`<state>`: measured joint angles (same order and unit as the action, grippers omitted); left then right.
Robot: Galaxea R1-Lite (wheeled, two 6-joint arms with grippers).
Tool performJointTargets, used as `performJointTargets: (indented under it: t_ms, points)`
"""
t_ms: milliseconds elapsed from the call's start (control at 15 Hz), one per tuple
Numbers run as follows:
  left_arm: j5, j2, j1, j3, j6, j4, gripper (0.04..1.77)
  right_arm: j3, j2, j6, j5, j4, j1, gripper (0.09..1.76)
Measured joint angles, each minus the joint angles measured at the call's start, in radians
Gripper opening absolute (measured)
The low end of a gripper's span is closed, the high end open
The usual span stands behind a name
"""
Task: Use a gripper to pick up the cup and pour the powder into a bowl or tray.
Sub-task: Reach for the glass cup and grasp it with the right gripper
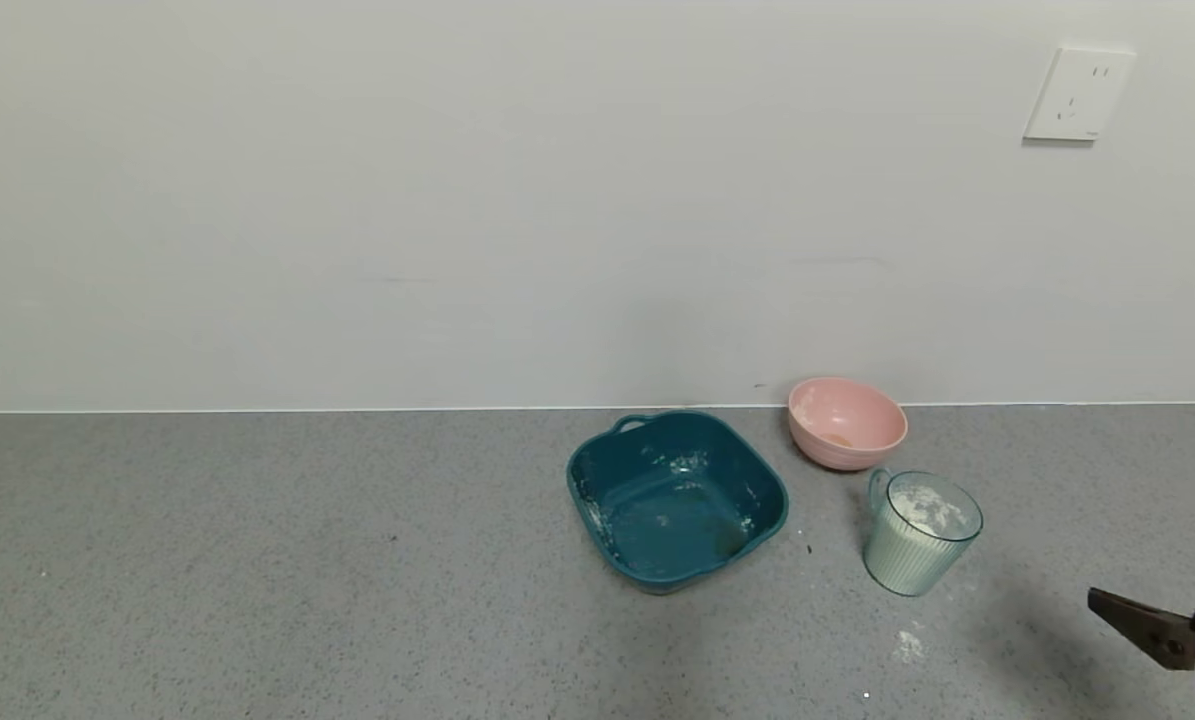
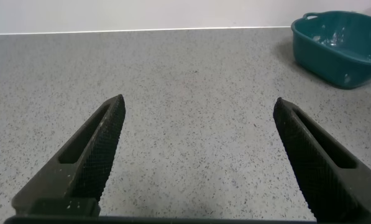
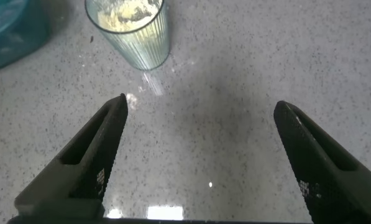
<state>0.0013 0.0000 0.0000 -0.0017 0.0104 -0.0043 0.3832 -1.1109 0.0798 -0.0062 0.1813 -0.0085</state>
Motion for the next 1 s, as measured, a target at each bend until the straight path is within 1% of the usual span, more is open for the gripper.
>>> performJointTargets:
  t_ms: [333, 533, 800, 1000]
  points:
    - [0.000, 0.000, 0.000, 0.000, 0.000, 0.000, 1.72, -0.073, -0.199, 0.000, 0.001, 0.275, 0.013, 1.71]
    - [0.000, 0.000, 0.000, 0.000, 0.000, 0.000, 1.72, -0.149, -0.328, 0.001, 0.002, 0.510, 0.036, 1.71]
    - [0.000, 0.000, 0.000, 0.000, 0.000, 0.000, 1.72, -0.257, -0.493, 0.018, 0.001, 0.800, 0.123, 1.71]
    - [0.000, 0.000, 0.000, 0.000, 0.000, 0.000, 1.72, -0.302, -0.612, 0.021, -0.001, 0.957, 0.168, 1.71]
